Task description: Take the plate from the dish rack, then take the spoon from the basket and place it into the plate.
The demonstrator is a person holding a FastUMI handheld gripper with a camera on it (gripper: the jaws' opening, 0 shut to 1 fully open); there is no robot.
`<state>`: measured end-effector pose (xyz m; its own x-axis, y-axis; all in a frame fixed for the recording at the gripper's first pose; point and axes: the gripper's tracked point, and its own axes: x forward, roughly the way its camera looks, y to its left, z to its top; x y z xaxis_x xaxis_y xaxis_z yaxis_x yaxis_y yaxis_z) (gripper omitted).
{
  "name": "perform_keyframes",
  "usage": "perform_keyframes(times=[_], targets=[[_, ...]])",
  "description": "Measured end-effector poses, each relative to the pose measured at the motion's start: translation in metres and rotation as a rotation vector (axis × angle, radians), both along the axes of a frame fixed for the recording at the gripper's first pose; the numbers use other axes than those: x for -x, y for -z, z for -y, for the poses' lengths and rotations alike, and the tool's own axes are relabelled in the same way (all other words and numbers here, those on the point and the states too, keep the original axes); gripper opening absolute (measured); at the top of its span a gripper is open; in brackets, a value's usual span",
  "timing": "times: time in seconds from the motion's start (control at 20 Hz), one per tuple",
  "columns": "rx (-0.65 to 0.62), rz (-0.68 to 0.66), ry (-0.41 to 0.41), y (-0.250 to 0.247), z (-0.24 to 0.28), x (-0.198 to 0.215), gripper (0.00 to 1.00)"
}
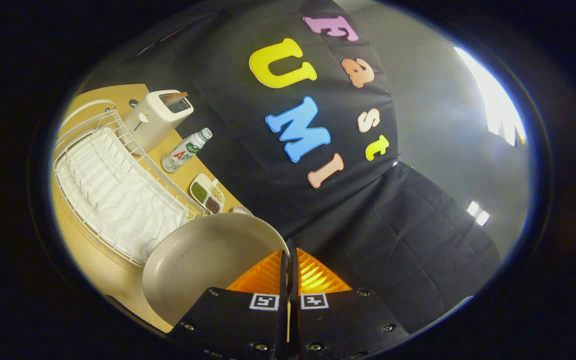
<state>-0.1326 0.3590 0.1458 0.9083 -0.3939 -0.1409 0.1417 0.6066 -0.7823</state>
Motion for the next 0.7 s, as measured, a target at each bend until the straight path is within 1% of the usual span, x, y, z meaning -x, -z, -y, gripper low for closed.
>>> perform_keyframes(times=[0.15,0.45,0.55,0.7], targets=[[-0.024,-0.033,-0.036,0.018,-0.003,0.031,0.02],[-0.091,-0.152,-0.168,0.079,-0.027,0.062,0.02],[-0.141,-0.194,-0.175,0.102,-0.027,0.068,0.02],[-0.179,-0.234,-0.148,0.128,-0.016,0.071,0.02]])
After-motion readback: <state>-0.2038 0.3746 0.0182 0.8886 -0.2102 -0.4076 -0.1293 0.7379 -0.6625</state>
